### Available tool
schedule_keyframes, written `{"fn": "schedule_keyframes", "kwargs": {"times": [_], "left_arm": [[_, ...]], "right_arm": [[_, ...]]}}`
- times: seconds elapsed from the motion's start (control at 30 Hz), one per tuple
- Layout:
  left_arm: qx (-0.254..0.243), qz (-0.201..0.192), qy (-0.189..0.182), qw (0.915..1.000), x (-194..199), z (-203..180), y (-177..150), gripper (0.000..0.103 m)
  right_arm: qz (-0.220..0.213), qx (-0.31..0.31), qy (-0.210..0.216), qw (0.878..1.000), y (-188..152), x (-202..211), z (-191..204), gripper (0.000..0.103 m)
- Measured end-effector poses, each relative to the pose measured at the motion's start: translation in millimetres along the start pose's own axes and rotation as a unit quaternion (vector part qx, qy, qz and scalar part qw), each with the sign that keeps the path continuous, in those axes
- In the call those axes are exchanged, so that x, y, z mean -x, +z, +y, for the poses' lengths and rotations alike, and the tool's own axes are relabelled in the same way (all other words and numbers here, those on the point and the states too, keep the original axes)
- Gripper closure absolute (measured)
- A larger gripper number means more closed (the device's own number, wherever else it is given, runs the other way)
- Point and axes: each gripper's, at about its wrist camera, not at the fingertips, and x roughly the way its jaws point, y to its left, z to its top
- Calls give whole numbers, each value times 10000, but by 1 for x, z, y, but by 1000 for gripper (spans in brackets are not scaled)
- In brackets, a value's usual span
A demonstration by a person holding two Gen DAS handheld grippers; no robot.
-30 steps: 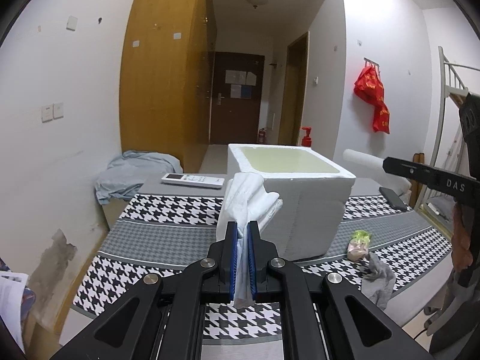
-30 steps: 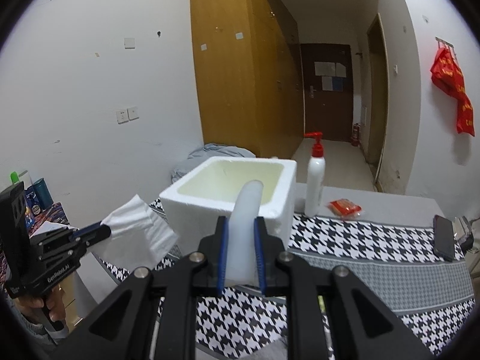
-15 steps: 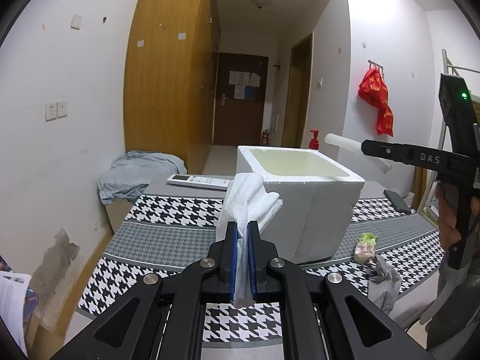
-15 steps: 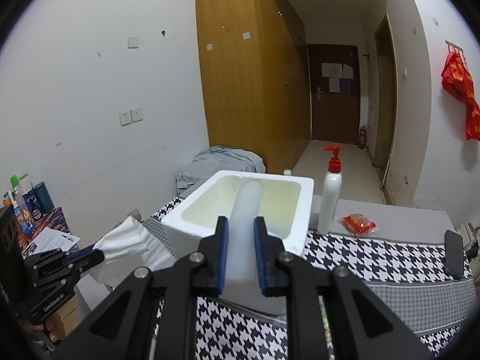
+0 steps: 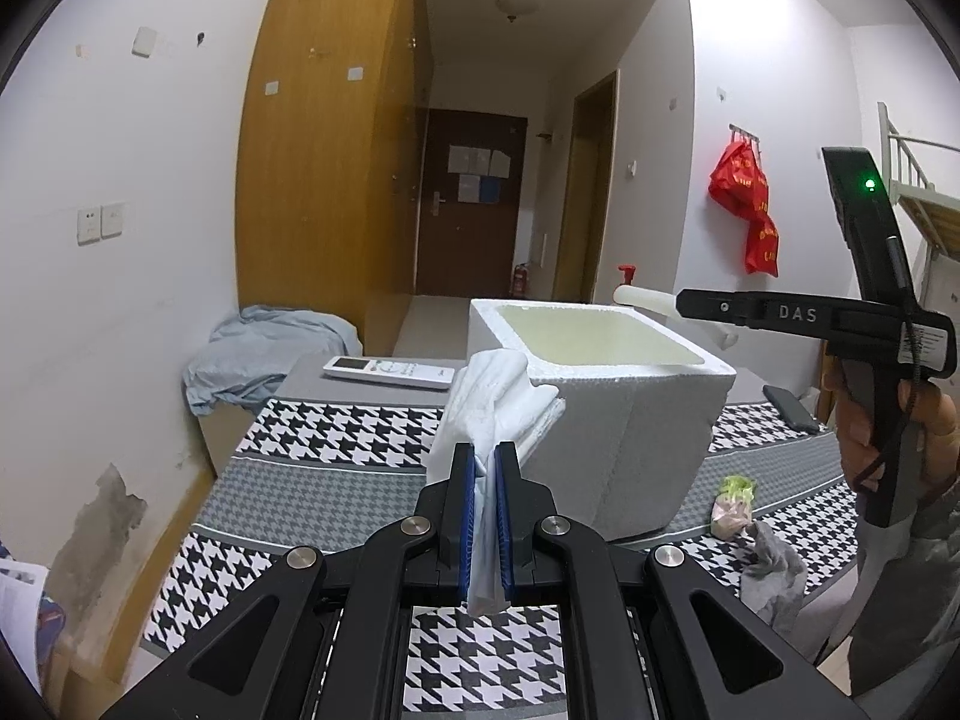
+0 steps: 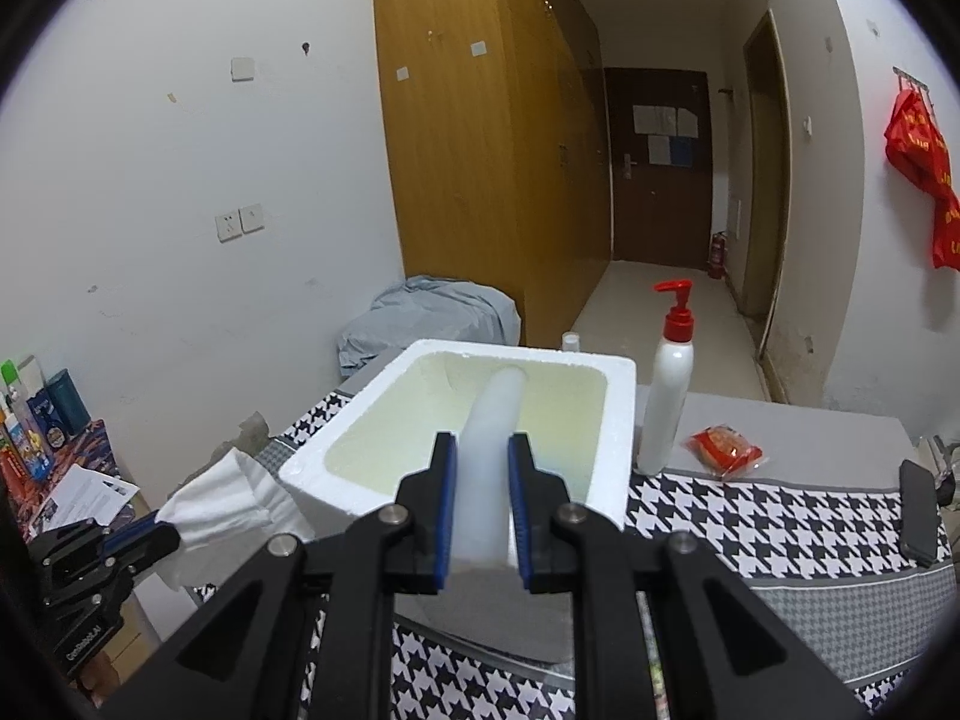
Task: Organize soft objects
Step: 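Open the right tool to drop the foam stick into the foam box, then move the tissue over the foam box and open the left tool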
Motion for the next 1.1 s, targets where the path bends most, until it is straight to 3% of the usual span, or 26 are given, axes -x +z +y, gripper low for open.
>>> {"fn": "schedule_keyframes", "kwargs": {"times": [0.2,0.3,0.37,0.47,0.93,1.1], "left_arm": [[66,-21,9,10000,-1,6,2,96],[74,-56,33,10000,0,6,4,96],[67,-74,52,9999,2,6,5,96],[76,-123,87,9999,3,6,8,96],[-39,-472,136,9988,19,-9,36,96],[-157,-587,88,9981,22,-18,49,96]], "right_arm": [[79,-13,151,9999,6,-12,4,83],[118,92,69,9999,6,-18,8,74],[90,170,-18,9998,5,-18,10,51],[-45,90,52,9999,4,-13,8,33],[-200,-122,152,9996,-10,14,-13,22],[-307,-146,116,9994,-19,25,-21,11]]}}
